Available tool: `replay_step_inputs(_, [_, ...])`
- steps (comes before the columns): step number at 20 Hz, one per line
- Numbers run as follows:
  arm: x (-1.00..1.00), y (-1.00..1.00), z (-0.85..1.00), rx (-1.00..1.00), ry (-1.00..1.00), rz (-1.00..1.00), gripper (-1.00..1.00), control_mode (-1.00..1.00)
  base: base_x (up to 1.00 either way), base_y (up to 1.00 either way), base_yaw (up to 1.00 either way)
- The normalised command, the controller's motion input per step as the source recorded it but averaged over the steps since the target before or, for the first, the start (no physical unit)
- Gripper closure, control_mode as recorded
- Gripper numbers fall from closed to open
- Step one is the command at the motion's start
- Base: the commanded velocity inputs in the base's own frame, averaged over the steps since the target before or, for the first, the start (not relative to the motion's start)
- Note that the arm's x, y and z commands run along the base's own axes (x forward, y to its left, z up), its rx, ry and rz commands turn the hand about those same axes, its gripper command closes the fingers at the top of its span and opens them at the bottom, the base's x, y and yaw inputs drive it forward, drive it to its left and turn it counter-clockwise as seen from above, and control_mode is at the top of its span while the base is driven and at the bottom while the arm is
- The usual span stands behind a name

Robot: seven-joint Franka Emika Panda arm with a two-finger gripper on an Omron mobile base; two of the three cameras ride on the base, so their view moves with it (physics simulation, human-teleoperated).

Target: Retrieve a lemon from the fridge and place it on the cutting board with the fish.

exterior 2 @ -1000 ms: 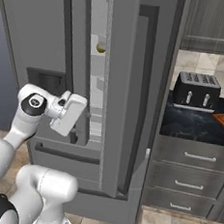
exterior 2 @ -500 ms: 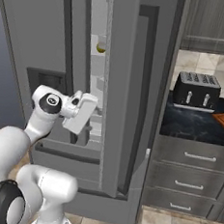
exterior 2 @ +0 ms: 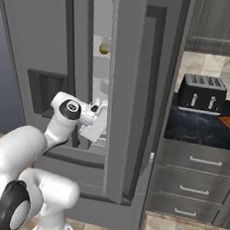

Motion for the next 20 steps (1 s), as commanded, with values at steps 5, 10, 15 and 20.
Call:
replay_step_inputs(5, [-0.15,-1.0,-0.2,0.0,0.0,0.0,-1.0,-1.0,0.0,0.0,0.0])
replay_step_inputs(10, [-0.37,-1.0,-0.13,0.0,-0.04,0.0,-1.0,-1.0,0.0,0.0,0.0])
replay_step_inputs(15, [-0.23,-0.97,-0.02,0.0,-0.03,0.0,-1.0,-1.0,0.0,0.0,0.0])
replay_step_inputs(20, [0.02,0.21,-0.03,0.0,0.0,0.08,-1.0,-1.0,0.0,0.0,0.0])
